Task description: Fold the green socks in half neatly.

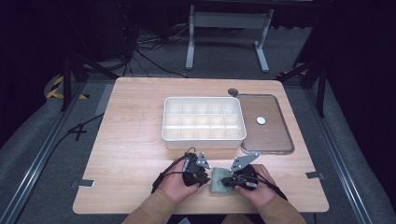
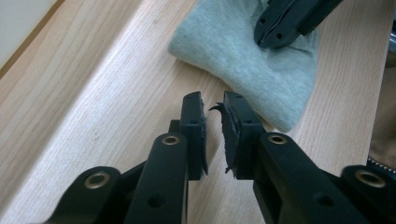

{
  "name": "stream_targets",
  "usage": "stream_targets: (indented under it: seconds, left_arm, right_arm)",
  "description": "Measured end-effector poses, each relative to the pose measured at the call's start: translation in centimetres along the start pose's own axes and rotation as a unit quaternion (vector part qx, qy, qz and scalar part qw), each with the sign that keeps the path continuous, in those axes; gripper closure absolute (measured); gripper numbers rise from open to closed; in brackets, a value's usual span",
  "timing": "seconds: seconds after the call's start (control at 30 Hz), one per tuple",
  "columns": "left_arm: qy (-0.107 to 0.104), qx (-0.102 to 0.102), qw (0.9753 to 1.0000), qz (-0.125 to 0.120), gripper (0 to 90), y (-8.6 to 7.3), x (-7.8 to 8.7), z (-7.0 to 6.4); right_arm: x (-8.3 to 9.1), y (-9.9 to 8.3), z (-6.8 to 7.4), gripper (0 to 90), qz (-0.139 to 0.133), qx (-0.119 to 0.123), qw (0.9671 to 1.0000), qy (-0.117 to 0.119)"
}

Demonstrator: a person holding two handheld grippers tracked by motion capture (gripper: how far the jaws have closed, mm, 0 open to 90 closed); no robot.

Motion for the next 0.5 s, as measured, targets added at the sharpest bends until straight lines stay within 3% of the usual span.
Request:
stream_targets:
  seconds: [0.13, 0.37, 0.5]
  left_arm:
    - [-0.004, 0.003, 0.9999, 0.011, 83.1, -0.3, -0.2, 0.1]
    - [-0.009, 0.004, 0.9998, 0.016, 83.3, -0.6, -0.4, 0.0]
    - [0.000, -0.014, 0.9998, 0.014, 80.2, -0.6, -0.4, 0.2]
  right_arm:
    - [-0.2, 0.2, -0.2, 89.3, -0.013, -0.007, 0.9995, 0.027]
    - [-0.6, 0.7, -0.3, 89.2, -0.029, 0.009, 0.9994, 0.020]
    - [-0.9, 1.1, -0.1, 89.2, -0.034, 0.017, 0.9992, 0.013]
Point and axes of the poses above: each handheld gripper's, and its own axes: x roughly backward along the jaws, y roughly out of its top, z roughly to its left, the point moved 9 cm from there along -x, roughly forward along the jaws, and after that the axes turned 8 degrees about -x, right-handed, at the moved point
